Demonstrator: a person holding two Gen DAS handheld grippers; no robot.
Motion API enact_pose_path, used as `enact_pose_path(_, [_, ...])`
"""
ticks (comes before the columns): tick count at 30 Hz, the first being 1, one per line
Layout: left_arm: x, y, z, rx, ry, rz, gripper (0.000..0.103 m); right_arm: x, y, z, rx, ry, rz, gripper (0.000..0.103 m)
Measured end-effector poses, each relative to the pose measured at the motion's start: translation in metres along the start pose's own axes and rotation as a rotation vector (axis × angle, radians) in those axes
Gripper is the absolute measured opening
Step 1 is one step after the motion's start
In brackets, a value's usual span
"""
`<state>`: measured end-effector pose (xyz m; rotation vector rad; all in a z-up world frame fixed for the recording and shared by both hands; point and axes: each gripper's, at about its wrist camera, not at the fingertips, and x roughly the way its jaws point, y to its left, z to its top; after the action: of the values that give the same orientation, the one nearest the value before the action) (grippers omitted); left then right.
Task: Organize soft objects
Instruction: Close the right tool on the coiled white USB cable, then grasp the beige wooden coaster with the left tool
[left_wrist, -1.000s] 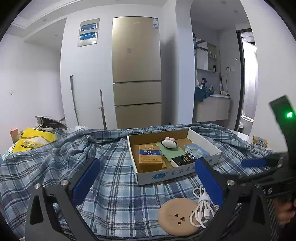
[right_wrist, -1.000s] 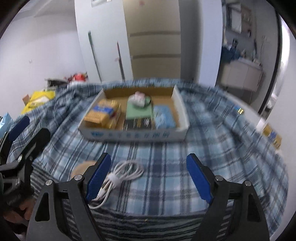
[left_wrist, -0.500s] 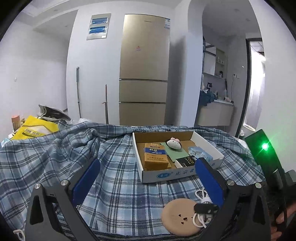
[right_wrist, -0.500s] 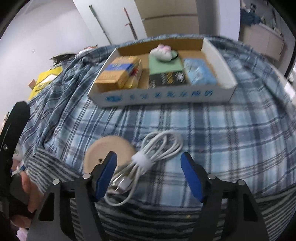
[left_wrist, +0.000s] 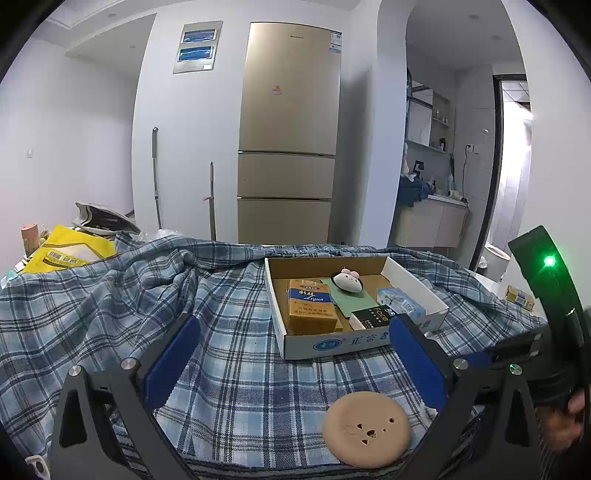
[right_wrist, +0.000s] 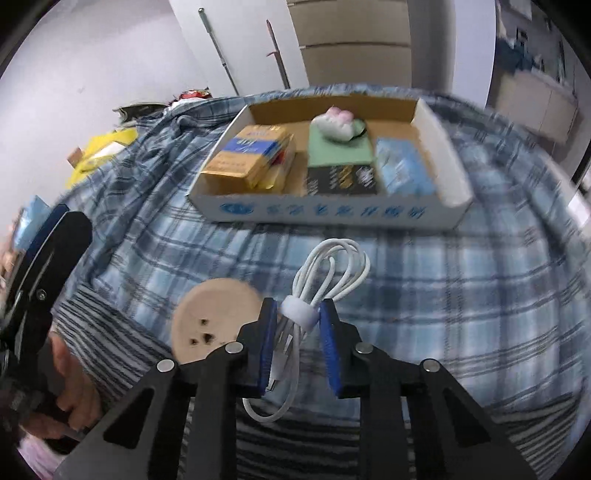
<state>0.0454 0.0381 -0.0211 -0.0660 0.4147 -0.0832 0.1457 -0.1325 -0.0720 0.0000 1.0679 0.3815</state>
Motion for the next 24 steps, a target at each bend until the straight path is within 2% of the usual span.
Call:
enact_pose_path(3, [0.0,0.0,0.0,0.0,0.001,0.0,0.103,-0.005,-0.007,0.007,-0.071,0.008,-0.08,0.023])
enact_pose_path(6, [0.001,0.0,-0.001,-0.003,0.003,0.0,0.103,0.0,-0.016,0.014,-0.148,0.069,-0.103,0.023])
enact_pose_path(9, [0.004,0.0,-0.002,-0.004,0.015,0.0,0.103,0.007,-0.027,0.014,-0.155,0.102,-0.165,0.023])
enact_pose_path(11, [0.004,-0.001,-0.003,0.002,0.017,0.011,0.103,0.011,-0.034,0.011,-0.13,0.113,-0.149,0.024])
enact_pose_path(12, [0.003,-0.002,-0.003,0.006,0.011,0.011,0.103,0.013,-0.038,0.009,-0.108,0.117,-0.139,0.027])
enact_pose_path(14, [0.002,-0.004,-0.004,0.019,0.002,0.008,0.103,0.016,-0.043,0.007,-0.064,0.115,-0.144,0.041])
enact_pose_path(15, [0.002,-0.006,-0.004,0.026,0.003,0.007,0.103,0.017,-0.043,0.005,-0.047,0.105,-0.146,0.057])
enact_pose_path(16, [0.002,-0.006,-0.004,0.029,0.006,0.006,0.103,0.016,-0.044,0.003,-0.027,0.086,-0.146,0.059])
enact_pose_path(18, [0.003,-0.007,-0.004,0.033,0.012,0.007,0.103,0.013,-0.046,0.002,0.018,0.059,-0.152,0.059])
enact_pose_path(19, [0.003,-0.007,-0.004,0.033,0.012,0.007,0.103,0.012,-0.046,0.003,0.034,0.059,-0.145,0.055])
enact_pose_path(20, [0.003,-0.007,-0.004,0.032,0.01,0.007,0.103,0.012,-0.046,0.004,0.044,0.056,-0.139,0.05])
enact_pose_path(21, [0.003,-0.007,-0.004,0.032,0.009,0.006,0.103,0.013,-0.046,0.004,0.05,0.056,-0.141,0.037])
enact_pose_path(22, [0.003,-0.007,-0.004,0.031,0.008,0.006,0.103,0.014,-0.045,0.004,0.051,0.058,-0.151,0.03])
enact_pose_path(24, [0.003,-0.007,-0.004,0.032,0.011,0.006,0.103,0.019,-0.043,0.003,0.048,0.06,-0.158,0.03])
